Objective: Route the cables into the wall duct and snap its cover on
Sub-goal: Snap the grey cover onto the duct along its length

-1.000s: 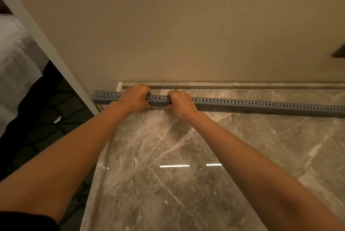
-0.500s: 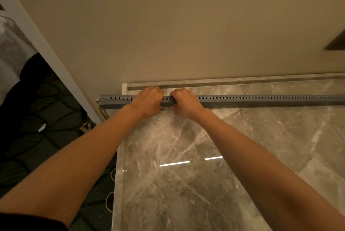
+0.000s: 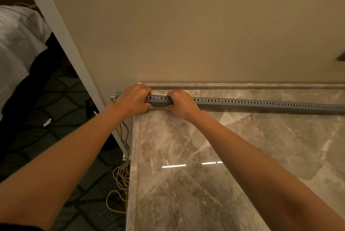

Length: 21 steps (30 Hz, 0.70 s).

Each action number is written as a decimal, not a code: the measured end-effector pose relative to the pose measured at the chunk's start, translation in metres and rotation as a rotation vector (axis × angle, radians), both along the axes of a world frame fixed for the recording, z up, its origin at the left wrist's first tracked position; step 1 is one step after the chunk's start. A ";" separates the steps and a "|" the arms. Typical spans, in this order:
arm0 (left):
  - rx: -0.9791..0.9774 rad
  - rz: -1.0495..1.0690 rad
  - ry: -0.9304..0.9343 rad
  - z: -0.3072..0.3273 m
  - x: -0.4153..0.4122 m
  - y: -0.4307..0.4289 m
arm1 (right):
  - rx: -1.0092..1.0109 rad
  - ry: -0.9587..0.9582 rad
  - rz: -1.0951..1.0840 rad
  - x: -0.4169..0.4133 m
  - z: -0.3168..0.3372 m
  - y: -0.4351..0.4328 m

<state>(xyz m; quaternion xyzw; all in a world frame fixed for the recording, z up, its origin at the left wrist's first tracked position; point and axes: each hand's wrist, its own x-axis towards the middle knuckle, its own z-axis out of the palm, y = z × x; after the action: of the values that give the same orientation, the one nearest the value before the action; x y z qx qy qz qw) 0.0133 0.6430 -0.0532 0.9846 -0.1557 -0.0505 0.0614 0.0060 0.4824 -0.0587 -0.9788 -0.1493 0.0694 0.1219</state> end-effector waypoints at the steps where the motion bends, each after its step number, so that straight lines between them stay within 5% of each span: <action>1: 0.016 0.003 0.014 0.000 0.000 0.004 | 0.007 0.000 0.012 0.001 -0.001 0.005; 12: 0.183 -0.108 -0.047 -0.007 -0.002 -0.002 | -0.102 -0.032 0.073 0.003 -0.003 0.022; 21: 0.046 -0.102 -0.027 -0.007 0.002 0.004 | -0.059 -0.017 0.045 0.005 0.001 0.018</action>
<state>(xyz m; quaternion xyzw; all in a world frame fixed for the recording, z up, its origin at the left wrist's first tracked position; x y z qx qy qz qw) 0.0151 0.6470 -0.0598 0.9771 -0.2053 -0.0438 0.0338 0.0113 0.5003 -0.0578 -0.9790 -0.1699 0.0681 0.0902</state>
